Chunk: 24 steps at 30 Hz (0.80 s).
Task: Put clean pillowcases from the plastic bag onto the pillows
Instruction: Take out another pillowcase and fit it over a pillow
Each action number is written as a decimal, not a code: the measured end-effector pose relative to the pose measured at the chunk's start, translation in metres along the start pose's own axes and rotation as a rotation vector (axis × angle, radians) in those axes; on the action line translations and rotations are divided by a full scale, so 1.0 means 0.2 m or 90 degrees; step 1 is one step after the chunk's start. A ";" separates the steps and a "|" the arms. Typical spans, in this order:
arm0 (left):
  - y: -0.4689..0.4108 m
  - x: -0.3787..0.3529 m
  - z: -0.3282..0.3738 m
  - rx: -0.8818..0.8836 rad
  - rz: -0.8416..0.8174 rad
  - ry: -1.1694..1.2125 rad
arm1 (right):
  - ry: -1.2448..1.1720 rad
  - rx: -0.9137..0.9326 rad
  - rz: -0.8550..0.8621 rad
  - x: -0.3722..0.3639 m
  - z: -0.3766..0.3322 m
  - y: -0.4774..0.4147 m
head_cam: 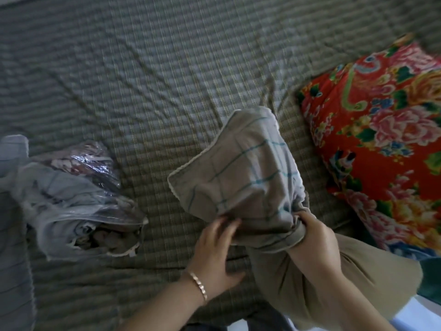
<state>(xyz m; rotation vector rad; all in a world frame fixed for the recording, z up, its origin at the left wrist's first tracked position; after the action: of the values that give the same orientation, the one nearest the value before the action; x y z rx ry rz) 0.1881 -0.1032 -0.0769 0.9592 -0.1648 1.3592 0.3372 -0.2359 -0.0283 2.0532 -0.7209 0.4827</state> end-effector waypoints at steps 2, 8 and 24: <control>-0.01 -0.07 -0.12 0.195 -0.001 0.086 | -0.055 -0.019 -0.010 0.00 -0.01 -0.01; -0.20 0.12 -0.14 0.225 0.216 0.417 | -0.199 -0.025 -0.007 -0.03 -0.06 -0.03; 0.03 0.09 -0.47 0.446 -0.287 0.008 | 0.115 -0.231 -0.366 -0.49 0.29 -0.05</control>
<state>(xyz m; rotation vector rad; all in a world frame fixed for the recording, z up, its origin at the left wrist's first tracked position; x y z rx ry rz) 0.1491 -0.0286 -0.1213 1.4602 0.5461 1.0008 0.2731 -0.2493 -0.1218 1.7383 -0.0806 0.1823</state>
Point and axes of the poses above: each hand's wrist, its own y-axis away from the middle knuckle, its own x-axis out of the back of the hand, z = x × y, the point moved 2 cm from there along -y, towards the middle knuckle, and after that the axes turned 14 degrees about -z, right-handed, at the moved point
